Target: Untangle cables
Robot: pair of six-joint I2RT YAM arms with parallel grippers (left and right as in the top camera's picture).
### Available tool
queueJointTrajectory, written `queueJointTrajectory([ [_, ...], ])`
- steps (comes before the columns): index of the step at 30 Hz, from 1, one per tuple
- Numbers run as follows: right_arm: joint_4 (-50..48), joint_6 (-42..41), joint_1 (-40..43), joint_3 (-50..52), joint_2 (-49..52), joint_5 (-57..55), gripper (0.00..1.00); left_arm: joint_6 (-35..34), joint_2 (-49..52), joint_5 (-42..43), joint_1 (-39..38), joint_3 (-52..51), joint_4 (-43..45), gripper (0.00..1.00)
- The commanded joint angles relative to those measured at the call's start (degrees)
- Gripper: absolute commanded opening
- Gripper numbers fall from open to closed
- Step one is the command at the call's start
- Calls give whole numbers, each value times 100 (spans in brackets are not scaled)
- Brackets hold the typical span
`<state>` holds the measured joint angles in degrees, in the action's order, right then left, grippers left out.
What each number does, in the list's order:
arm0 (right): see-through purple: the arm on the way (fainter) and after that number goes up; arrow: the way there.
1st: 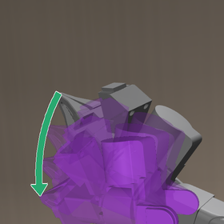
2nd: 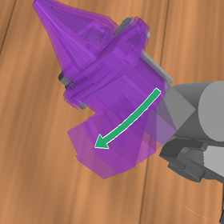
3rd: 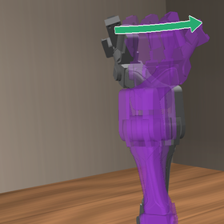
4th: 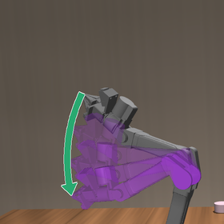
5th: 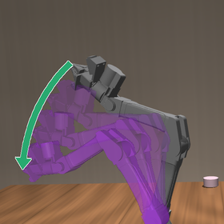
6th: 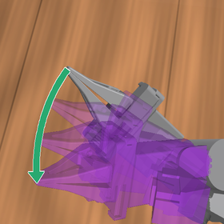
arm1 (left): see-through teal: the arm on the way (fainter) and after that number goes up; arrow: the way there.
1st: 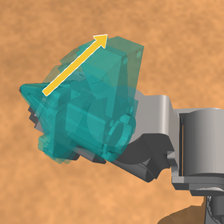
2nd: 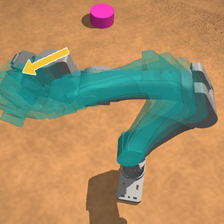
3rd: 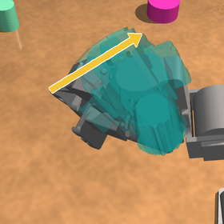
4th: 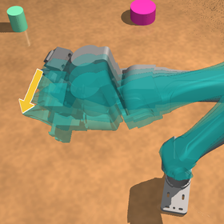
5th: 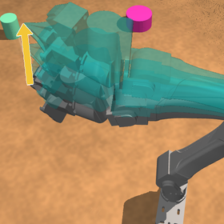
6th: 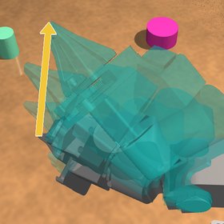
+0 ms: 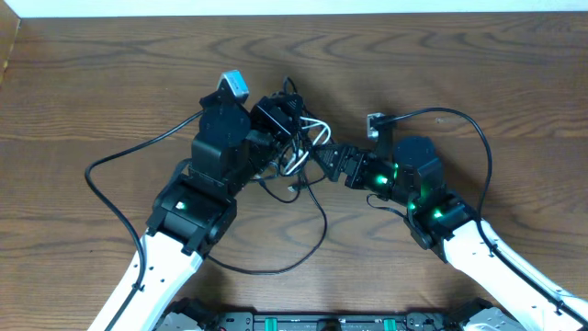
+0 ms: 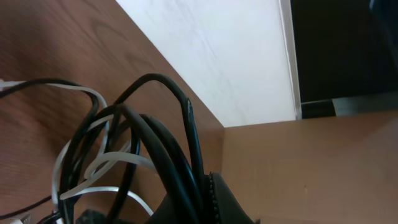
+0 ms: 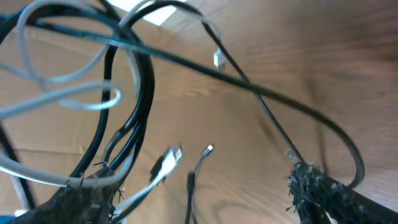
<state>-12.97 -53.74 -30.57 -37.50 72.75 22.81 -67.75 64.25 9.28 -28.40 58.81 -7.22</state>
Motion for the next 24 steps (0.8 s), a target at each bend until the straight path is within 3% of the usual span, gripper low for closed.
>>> queueJointTrajectory([
  [1,26,85,-28,-26,-9,-243,86,-50,-28,118,-98,142,50,8],
  [9,-243,83,-28,-26,-9,1276,82,195,-26,-1412,-76,142,-85,8],
  [15,-1364,85,-28,-26,-9,1587,86,136,-20,-1071,-83,142,-142,8],
  [24,-577,284,-31,-26,50,511,82,-284,-20,153,-164,142,118,8],
])
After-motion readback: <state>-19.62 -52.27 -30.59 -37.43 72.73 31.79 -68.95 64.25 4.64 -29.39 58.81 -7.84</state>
